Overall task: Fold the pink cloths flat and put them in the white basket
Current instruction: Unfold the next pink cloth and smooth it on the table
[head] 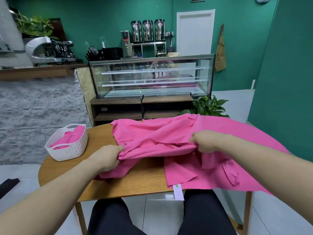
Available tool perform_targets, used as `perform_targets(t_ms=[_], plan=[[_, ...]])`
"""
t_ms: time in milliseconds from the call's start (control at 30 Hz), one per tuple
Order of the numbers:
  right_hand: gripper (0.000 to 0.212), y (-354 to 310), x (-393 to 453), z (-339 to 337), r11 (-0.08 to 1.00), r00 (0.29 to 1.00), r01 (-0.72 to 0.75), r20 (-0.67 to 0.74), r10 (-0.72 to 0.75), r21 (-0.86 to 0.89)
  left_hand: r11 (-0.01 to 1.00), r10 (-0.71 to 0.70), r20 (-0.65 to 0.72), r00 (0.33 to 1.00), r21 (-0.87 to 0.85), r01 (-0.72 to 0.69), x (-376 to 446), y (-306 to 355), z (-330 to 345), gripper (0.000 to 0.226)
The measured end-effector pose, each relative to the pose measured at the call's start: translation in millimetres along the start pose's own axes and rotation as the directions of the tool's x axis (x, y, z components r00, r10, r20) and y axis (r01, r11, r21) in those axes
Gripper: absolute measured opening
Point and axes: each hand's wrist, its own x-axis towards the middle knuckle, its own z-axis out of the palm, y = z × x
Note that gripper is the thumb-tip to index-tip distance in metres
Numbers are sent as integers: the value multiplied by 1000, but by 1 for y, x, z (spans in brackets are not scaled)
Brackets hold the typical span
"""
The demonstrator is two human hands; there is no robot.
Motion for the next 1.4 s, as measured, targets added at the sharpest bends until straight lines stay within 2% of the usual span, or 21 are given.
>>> perform_targets(t_ms=[100,133,167,233,300,333,367,433,467,500,567,633,767,900,1033,1133,1267,1333,1400], plan=[[46,8,-2,6,957,992,-33,-105,66,287,998,45,30,999,-41,-44,-3,1,6,25],[54,8,-3,7,949,993,-28,-101,63,314,995,83,59,995,-56,-80,-4,2,8,28],[52,6,-6,7,949,997,-14,-66,37,315,992,120,94,988,-60,-115,-5,4,10,33],[32,2,-6,14,951,994,12,99,-45,310,983,183,187,965,-51,-176,-5,7,15,36],[17,-1,-3,21,957,937,-49,344,-55,286,982,188,295,937,-55,-180,-4,12,18,46],[6,-4,-2,24,963,905,-73,423,-45,258,981,189,322,928,-102,-164,-3,15,18,51],[14,-7,1,25,967,880,-92,474,-32,237,975,184,314,931,-175,-133,-2,17,18,57],[51,-8,10,27,956,849,-163,529,10,245,955,148,202,968,-284,-87,4,20,21,64],[60,-9,16,28,941,855,-189,518,17,280,952,98,132,986,-302,-54,8,21,21,59],[60,-11,21,29,929,878,-184,478,9,322,955,43,70,997,-296,-20,14,22,21,49],[47,-12,37,36,922,940,-111,340,-23,370,951,-43,-45,998,-308,27,27,20,26,27],[29,-16,56,39,939,976,-23,210,-53,344,931,-105,-142,984,-362,47,41,15,33,17],[18,-27,94,41,938,991,18,116,-62,345,850,-261,-176,949,-508,140,72,5,42,16],[20,-36,134,34,938,1000,25,-8,-24,345,739,-419,-157,894,-632,235,108,-9,49,19],[22,-48,177,28,943,992,62,-120,-23,327,499,-640,-26,768,-774,390,145,-33,50,30],[22,-53,211,29,926,983,109,-180,-46,362,253,-777,69,625,-875,412,171,-50,55,37],[31,-63,263,33,899,925,245,-367,-103,363,-144,-831,243,500,-963,229,199,-63,65,43],[34,-70,289,34,880,907,267,-411,-92,392,-323,-806,348,479,-937,136,217,-74,68,57],[31,-77,314,36,842,896,310,-431,-104,441,-493,-732,472,492,-865,96,235,-92,71,75]])
